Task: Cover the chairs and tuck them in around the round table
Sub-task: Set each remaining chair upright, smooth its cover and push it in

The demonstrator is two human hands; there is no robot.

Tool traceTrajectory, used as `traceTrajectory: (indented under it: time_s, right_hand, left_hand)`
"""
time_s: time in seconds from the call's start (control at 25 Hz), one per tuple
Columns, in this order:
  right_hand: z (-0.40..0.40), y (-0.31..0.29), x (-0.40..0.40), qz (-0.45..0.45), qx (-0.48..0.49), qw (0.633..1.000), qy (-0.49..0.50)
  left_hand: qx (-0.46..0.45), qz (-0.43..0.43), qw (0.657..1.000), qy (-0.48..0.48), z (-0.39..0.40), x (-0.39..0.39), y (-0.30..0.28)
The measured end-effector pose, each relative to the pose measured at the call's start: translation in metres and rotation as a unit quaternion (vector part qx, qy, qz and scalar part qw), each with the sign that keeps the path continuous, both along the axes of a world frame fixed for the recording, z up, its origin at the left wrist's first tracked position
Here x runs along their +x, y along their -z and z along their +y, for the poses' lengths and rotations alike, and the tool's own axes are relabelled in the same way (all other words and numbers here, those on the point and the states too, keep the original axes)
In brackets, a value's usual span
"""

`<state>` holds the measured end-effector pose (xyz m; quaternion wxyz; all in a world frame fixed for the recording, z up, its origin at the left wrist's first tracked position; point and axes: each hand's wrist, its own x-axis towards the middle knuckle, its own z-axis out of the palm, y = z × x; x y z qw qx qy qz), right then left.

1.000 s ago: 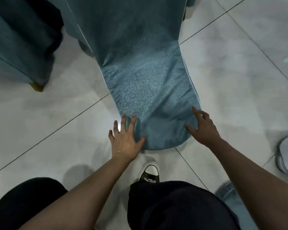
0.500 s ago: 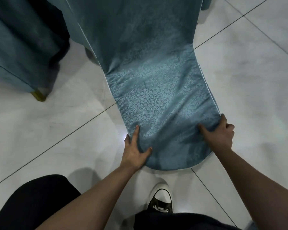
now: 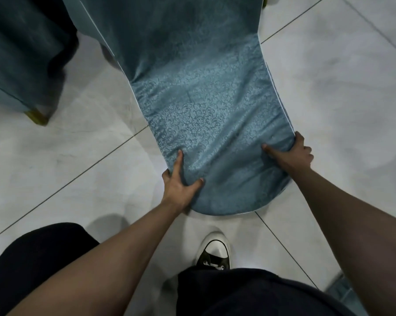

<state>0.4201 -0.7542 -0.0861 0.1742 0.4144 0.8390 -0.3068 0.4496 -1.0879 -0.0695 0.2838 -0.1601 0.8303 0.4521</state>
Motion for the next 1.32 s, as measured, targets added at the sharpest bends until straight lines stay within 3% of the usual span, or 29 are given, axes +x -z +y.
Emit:
traceTrajectory:
  time_s: [0.24,0.4,0.6,1.32]
  right_hand:
    - [0.015,0.007,0.001,0.008,-0.051,0.998,0.038]
    - [0.027,0.010,0.006,0.032,-0.116,0.986,0.115]
    - [0.014,-0.006,0.027,0.072,-0.086,0.985,0.129]
    - [-0.025,-0.320,0.151,0.030,0.117,0.987,0.109]
  left_hand:
    - [0.004,0.007,0.999,-0.036,0.004,0.001,0.005]
    - [-0.010,0.007,0.999,-0.039,0.001,0.004,0.002]
    - [-0.014,0.022,0.999,-0.036,-0.007,0.016,-0.023]
    - [-0.012,-0.054,0.998,0.015,-0.024,0.111,-0.304]
